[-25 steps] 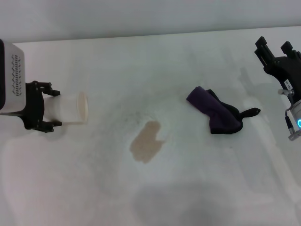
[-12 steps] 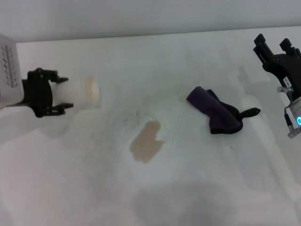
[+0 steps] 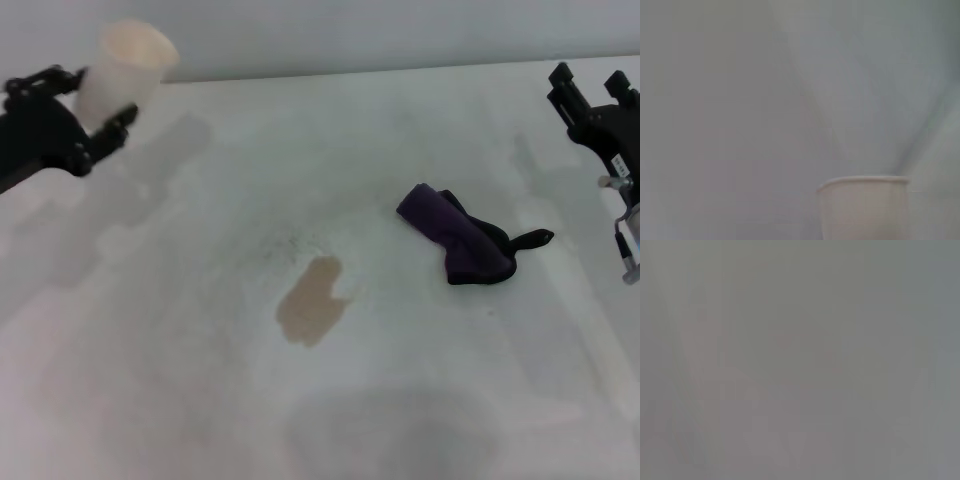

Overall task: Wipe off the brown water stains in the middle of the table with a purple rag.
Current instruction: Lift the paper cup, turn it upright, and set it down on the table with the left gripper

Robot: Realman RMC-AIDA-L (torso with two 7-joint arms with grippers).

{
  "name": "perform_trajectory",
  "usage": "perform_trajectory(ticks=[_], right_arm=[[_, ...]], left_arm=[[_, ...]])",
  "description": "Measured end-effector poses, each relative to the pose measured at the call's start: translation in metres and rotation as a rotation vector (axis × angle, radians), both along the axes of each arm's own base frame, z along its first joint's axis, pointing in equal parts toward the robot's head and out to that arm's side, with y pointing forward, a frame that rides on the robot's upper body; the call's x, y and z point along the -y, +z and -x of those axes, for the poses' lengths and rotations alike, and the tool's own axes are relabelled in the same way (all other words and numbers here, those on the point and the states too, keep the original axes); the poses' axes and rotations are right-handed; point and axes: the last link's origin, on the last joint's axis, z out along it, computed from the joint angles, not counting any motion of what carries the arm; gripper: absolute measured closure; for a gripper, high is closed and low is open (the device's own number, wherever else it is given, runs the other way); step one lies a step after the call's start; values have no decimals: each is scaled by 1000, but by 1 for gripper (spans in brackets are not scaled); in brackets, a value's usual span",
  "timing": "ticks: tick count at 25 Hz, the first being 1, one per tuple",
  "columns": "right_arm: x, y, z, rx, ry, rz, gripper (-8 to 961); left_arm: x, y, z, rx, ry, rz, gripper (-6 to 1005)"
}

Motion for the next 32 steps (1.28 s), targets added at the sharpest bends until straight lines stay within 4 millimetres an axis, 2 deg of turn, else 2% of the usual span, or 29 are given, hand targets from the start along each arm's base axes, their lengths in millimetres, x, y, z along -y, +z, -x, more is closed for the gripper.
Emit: perform_trajectory(ticks=[3,12,23,32], right_arm=[[-1,4,-2,17,6,-7,100],[-8,15,-2,68,37,-20,101],[-14,21,1,97,65,-21,101],[-14,23,0,105,65,-25,102]], left_arm=[[12,-2,14,216,62,-112,430],[41,-31,44,478,279,-196,431],[56,-58,55,505,410,-145,441],[63,-70,74,444,539,-126,444]])
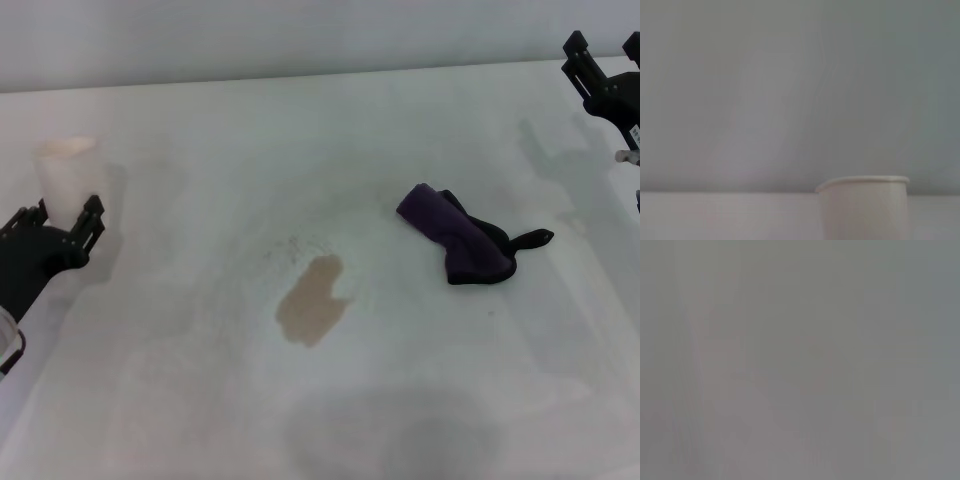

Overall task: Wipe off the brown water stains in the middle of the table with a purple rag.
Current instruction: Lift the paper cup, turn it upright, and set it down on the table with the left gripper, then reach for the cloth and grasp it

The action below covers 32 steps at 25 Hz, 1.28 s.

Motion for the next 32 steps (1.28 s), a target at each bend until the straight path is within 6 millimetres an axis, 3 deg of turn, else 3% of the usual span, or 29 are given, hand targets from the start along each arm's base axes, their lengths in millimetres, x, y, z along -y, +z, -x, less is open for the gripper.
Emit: perform_trajectory(ticks=[26,32], right_arm=[[-7,3,7,8,29,-12,103],[-7,3,7,9,29,-12,104]], left_arm=[[17,-13,8,-26,36,38,458],[21,-14,9,-25,38,42,282]])
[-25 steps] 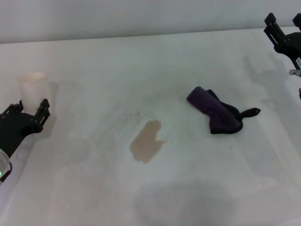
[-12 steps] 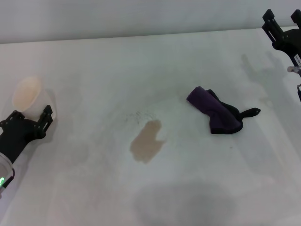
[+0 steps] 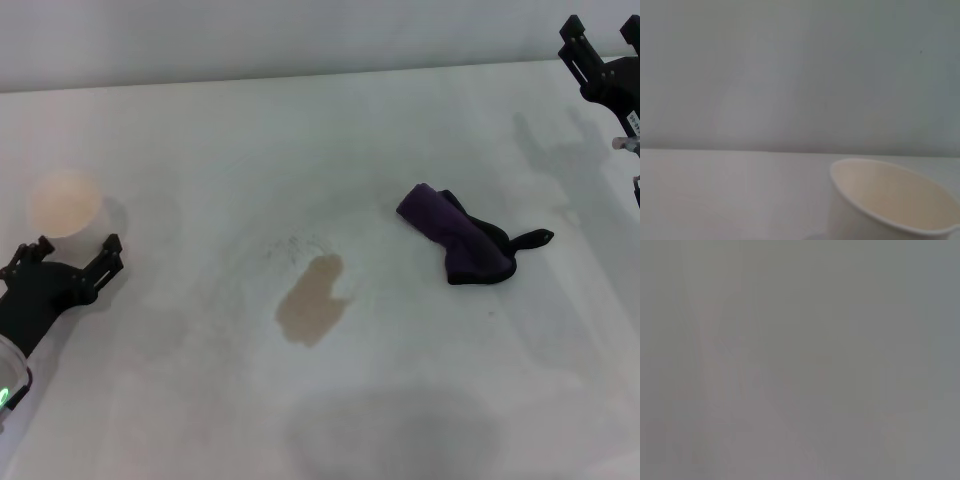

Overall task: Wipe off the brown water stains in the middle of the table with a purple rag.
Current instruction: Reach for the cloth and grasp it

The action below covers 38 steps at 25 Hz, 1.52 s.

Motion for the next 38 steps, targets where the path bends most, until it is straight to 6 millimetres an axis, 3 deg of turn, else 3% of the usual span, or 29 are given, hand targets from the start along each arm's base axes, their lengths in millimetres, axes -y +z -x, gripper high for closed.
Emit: perform_trajectory(ticks=[4,14,20,25,29,33,38], right_arm=[[0,0,0,0,0,0,104],[0,-2,2,3,9,11,104],[-8,-8,16,-53,95,108,105],[-31,-10,42,104,294,484,105],[-55,-5,65,230,249,748,106],[-69,-19,110,452,240,873,110],[-70,-21,154,637,112,951,112]], left_arm=[[10,1,-1,37,-20,-19,116],[43,6,8,103,-15,-66,118],[65,4,10,148,2,-75,119],[90,13,13,191,-9,-144,120],[95,20,15,198,-15,-175,121],[93,28,21,190,4,-220,122],[84,44,27,182,28,-317,122]])
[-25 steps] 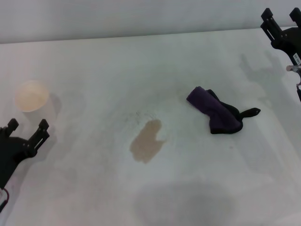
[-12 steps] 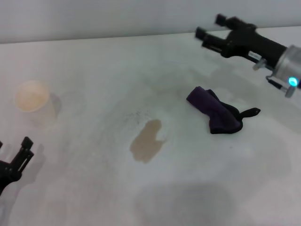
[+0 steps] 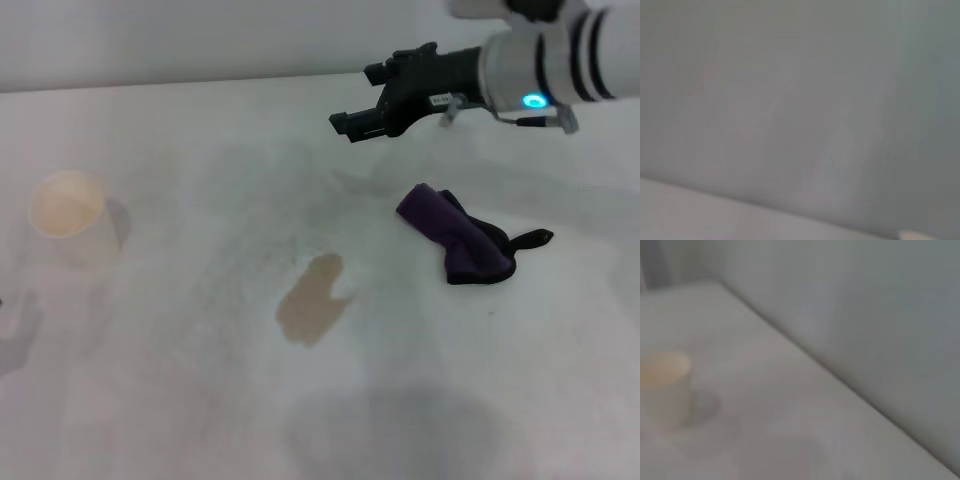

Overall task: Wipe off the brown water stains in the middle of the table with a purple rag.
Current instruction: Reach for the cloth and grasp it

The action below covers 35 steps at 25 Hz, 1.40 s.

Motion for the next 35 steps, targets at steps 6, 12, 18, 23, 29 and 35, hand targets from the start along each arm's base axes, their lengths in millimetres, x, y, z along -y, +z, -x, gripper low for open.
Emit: perform_trajectory(ticks=[6,12,18,23,29,35], right_arm=[[30,-1,35,217,-75,-91,111],[66,-16,30,240,-272,-115,112],[81,-36,4,257,-422,-68,113],[73,-37,-13,268,-459,-93,114],[59,-31,-34,290,-508,-135,210],[50,-35,-46,315,-528,-138,328]], left_arm=[[-12,19,4,-24,4,-94,122],[-22,35,6,-45,7,-169,123],[-32,41,3,-43,-1,-202,123],[-39,40,1,-43,-3,-193,123],[-41,38,2,-44,9,-181,123],[-39,35,2,-43,13,-164,122]])
